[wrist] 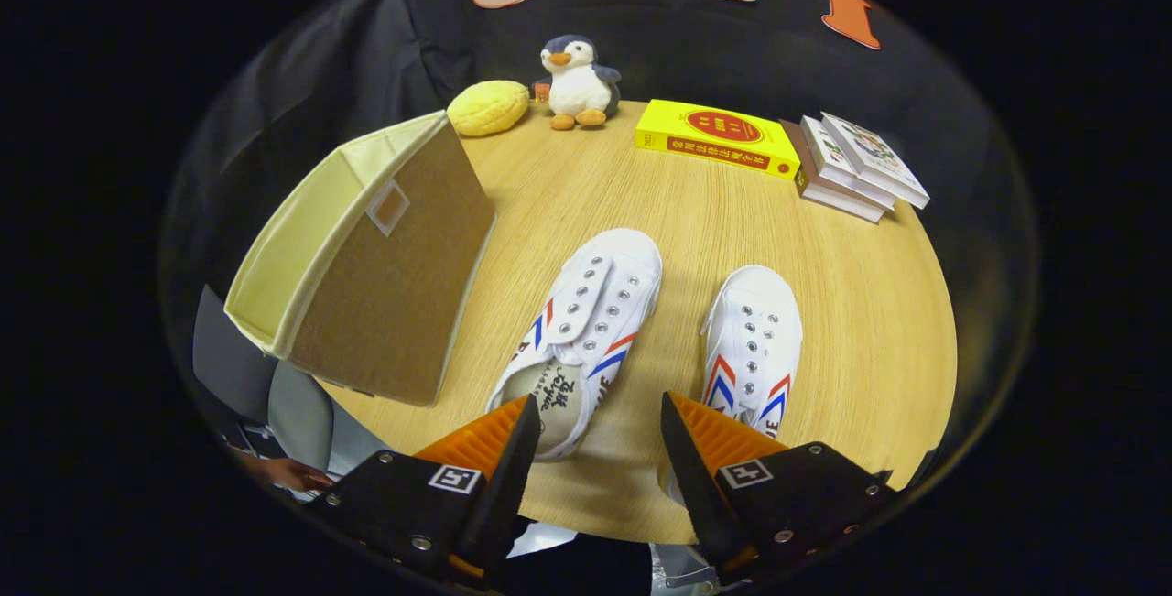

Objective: Open the storage box then place both shoes into the box .Put the left shoe in first, then the right shoe, with the right side of both shoes facing outward in a uniform manner.

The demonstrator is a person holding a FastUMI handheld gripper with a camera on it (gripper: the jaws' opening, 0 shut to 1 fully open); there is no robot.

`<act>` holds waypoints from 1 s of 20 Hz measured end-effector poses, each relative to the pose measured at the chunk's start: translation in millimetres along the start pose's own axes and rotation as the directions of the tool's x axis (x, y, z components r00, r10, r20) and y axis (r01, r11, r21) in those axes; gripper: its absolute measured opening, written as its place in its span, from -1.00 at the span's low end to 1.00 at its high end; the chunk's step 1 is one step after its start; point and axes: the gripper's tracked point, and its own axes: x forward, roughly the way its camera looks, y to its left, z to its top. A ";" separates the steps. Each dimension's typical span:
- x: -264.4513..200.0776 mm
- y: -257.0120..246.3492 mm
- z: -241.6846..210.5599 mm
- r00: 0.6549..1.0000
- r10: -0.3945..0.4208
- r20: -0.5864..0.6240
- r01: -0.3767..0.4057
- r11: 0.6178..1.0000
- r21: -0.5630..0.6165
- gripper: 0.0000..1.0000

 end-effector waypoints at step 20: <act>40.7 7.0 6.8 0.994 0.113 0.010 -0.109 0.927 0.359 -0.98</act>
